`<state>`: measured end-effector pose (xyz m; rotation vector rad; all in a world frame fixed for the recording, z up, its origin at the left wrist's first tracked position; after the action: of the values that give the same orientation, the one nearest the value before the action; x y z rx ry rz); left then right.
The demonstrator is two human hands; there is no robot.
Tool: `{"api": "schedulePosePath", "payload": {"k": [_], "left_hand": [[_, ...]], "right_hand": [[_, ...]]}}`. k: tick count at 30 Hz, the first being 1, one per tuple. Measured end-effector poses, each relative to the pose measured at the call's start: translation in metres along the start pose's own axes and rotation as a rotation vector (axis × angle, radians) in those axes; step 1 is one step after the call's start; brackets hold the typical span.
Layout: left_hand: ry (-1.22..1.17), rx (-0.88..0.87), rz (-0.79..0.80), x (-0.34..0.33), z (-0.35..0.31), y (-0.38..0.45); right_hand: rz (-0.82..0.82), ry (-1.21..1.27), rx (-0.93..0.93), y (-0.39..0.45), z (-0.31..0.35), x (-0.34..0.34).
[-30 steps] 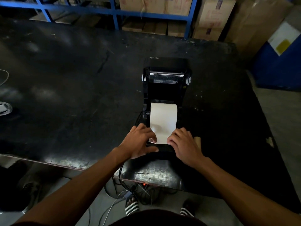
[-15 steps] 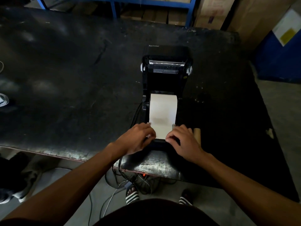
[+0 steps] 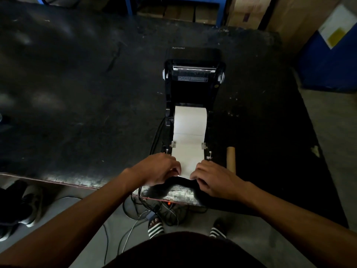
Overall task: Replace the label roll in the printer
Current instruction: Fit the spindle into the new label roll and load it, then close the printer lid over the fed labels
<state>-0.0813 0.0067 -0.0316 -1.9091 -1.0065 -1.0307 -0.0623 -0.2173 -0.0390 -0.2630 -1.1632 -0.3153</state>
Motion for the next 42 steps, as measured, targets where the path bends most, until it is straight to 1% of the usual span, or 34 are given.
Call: {"api": "schedulePosePath", "payload": {"k": [3,11,15,17,18,19,21,22,23,24,25,26,27,28,29,30,31,32,33,34,36,37,38,39,41,42], "left_hand": [[0.04,0.005,0.039,-0.004,-0.003,-0.002],[0.123,0.021,0.034,-0.008,-0.011,-0.002],[0.118,0.043,0.065,-0.008,-0.013,0.0],[0.092,0.041,0.018,-0.005,-0.012,0.0],[0.054,0.043,-0.059,-0.003,-0.011,-0.001],[-0.007,0.056,-0.172,-0.001,-0.01,-0.002],[-0.149,0.147,-0.433,0.0,-0.004,-0.002],[-0.217,0.239,-0.536,-0.002,0.0,0.001],[-0.297,0.361,-0.581,-0.004,0.005,0.005],[-0.4,0.494,-0.56,-0.005,0.011,0.009],[-0.506,0.61,-0.487,-0.007,0.017,0.015],[-0.592,0.685,-0.398,-0.009,0.023,0.02],[-0.655,0.711,-0.324,-0.011,0.028,0.024],[-0.702,0.705,-0.285,-0.013,0.032,0.026],[-0.75,0.687,-0.28,-0.014,0.036,0.027],[-0.809,0.668,-0.29,-0.015,0.04,0.028],[-0.878,0.653,-0.299,-0.016,0.043,0.028],[-0.943,0.645,-0.303,-0.018,0.045,0.028],[-0.997,0.644,-0.3,-0.02,0.047,0.027],[-1.039,0.645,-0.293,-0.022,0.047,0.026],[-1.077,0.642,-0.277,-0.024,0.046,0.025],[-1.088,0.641,-0.275,-0.024,0.045,0.024],[-1.096,0.643,-0.273,-0.023,0.043,0.023],[-1.098,0.645,-0.273,-0.022,0.041,0.023],[-1.103,0.648,-0.277,-0.018,0.037,0.022],[-1.108,0.654,-0.278,-0.017,0.035,0.022]], "right_hand": [[0.047,0.053,-0.009,0.0,0.001,0.0],[0.13,0.085,-0.027,0.0,-0.001,0.002],[0.191,0.106,-0.034,0.002,-0.002,0.005],[0.213,0.124,-0.033,0.004,-0.002,0.005],[0.224,0.133,-0.033,0.005,-0.002,0.006],[0.232,0.142,-0.035,0.006,-0.002,0.006],[0.242,0.15,-0.042,0.007,-0.002,0.006],[0.247,0.153,-0.047,0.008,-0.003,0.006],[0.254,0.156,-0.053,0.008,-0.003,0.006],[0.265,0.154,-0.053,0.008,-0.004,0.006],[0.281,0.151,-0.048,0.009,-0.004,0.006],[0.295,0.155,-0.041,0.011,-0.005,0.008],[0.31,0.18,-0.038,0.013,-0.006,0.012],[0.322,0.228,-0.043,0.016,-0.008,0.019],[0.324,0.294,-0.055,0.019,-0.011,0.03],[0.299,0.356,-0.075,0.023,-0.016,0.043],[0.237,0.397,-0.101,0.027,-0.022,0.058],[0.122,0.421,-0.137,0.032,-0.03,0.074],[-0.066,0.43,-0.194,0.038,-0.041,0.09],[-0.329,0.423,-0.27,0.045,-0.053,0.106],[-0.91,0.427,-0.467,0.058,-0.079,0.139],[-1.122,0.472,-0.575,0.064,-0.092,0.154],[-1.233,0.559,-0.681,0.073,-0.104,0.167],[-1.231,0.684,-0.774,0.083,-0.115,0.177],[-1.039,0.918,-0.91,0.1,-0.134,0.188],[-0.947,1.015,-0.942,0.107,-0.137,0.191]]}}
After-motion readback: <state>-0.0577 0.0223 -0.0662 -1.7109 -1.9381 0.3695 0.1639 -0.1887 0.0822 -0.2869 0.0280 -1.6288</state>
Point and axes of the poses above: each hand's wrist, its own y-axis towards the middle knuckle, its own x-axis out of the back of the hand, z = x × y, the point moved 1 cm from there along y, towards the middle knuckle, and after that the axes turned 9 degrees about x, right-handed, at the moved point
